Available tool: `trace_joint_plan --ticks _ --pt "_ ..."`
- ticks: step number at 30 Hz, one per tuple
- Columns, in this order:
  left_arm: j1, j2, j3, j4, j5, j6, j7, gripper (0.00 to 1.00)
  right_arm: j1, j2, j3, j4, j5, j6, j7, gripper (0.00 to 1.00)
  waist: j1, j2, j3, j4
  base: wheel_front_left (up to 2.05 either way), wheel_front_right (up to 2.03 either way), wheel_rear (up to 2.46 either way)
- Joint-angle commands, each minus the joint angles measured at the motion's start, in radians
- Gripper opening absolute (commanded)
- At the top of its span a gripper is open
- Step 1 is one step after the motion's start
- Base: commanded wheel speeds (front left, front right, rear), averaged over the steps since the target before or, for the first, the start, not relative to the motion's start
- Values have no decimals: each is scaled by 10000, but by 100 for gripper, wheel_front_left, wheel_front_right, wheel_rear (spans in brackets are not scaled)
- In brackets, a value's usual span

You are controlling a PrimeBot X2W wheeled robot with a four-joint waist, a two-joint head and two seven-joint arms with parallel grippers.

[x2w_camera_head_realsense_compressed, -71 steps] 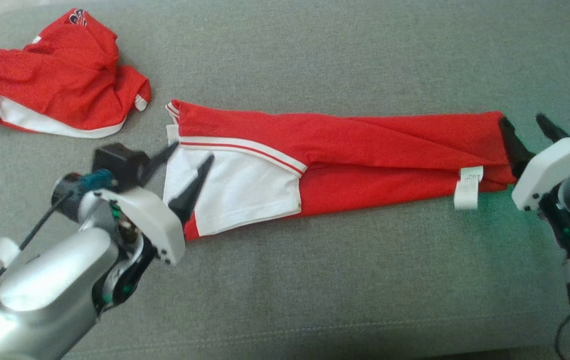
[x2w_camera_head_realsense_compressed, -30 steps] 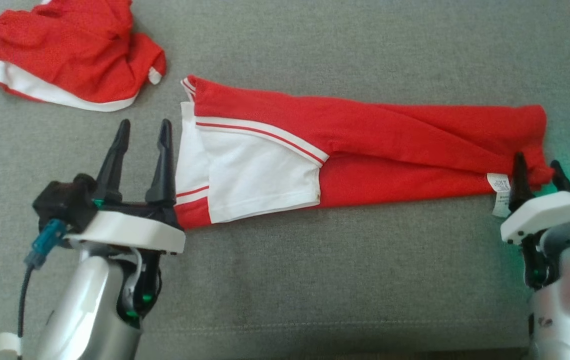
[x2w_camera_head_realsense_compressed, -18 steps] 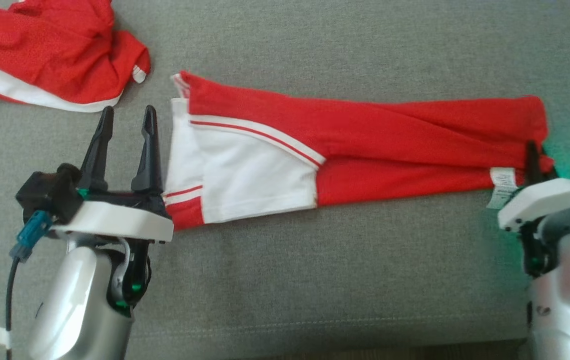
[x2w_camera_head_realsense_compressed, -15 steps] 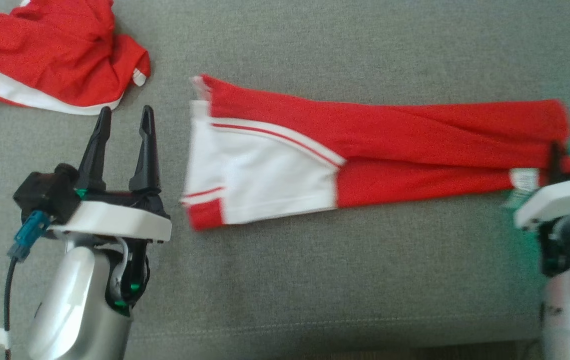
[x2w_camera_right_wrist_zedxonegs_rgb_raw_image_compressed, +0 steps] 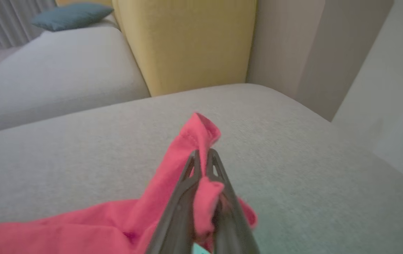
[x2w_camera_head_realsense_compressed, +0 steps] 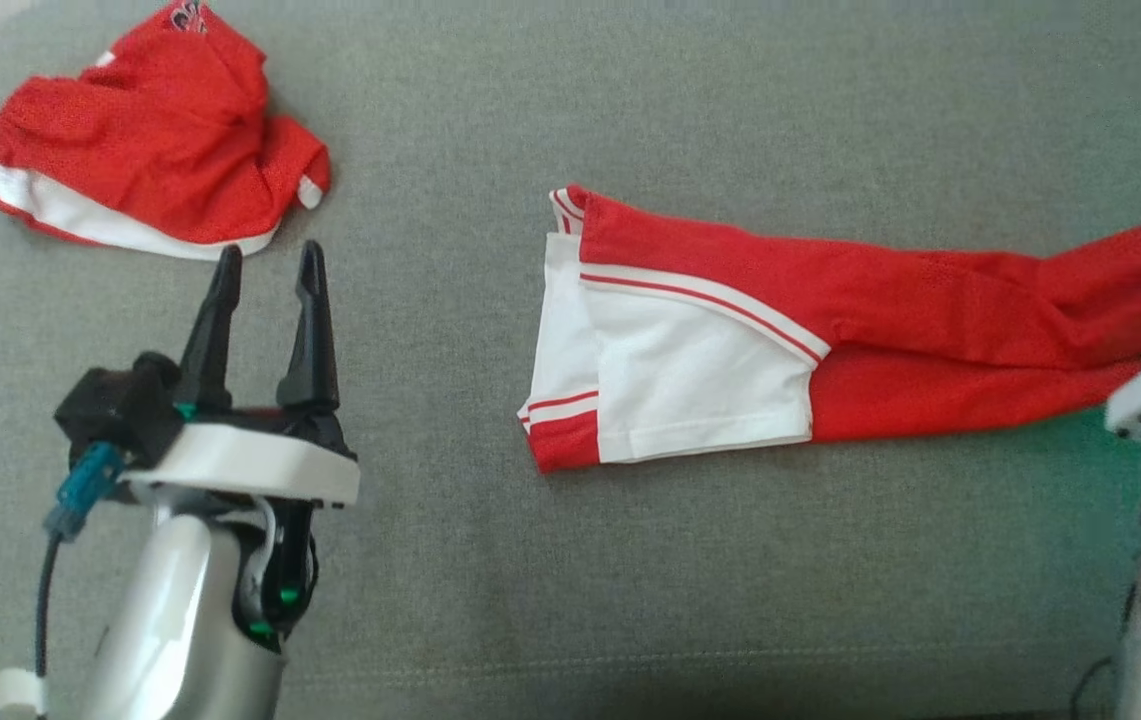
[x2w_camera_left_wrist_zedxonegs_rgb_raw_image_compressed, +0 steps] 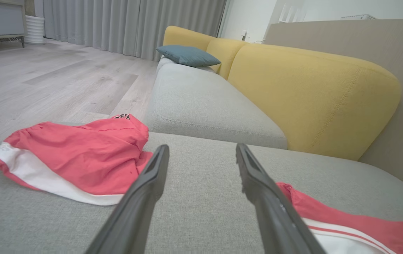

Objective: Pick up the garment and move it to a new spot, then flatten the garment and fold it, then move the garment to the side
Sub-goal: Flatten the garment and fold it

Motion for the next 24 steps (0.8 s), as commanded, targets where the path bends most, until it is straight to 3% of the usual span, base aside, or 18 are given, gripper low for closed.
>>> trace_joint_plan --ticks 1,15,19,24 --pt "-116 62 383 -289 64 -71 -51 100 -282 -89 388 -338 179 65 -99 0 0 0 -190 27 0 0 0" --pt "392 -312 526 -144 35 -44 -51 100 947 -89 5160 -2618 4886 65 1039 0 0 0 -1410 496 0 0 0" --pt "492 -359 562 -140 -4 -67 -51 100 1094 -89 6243 -2393 5815 65 627 0 0 0 -1392 698 0 0 0" --pt "451 -409 475 -100 1 -134 -51 100 782 -89 7588 -1165 7219 65 -279 0 0 0 -1206 1083 0 0 0"
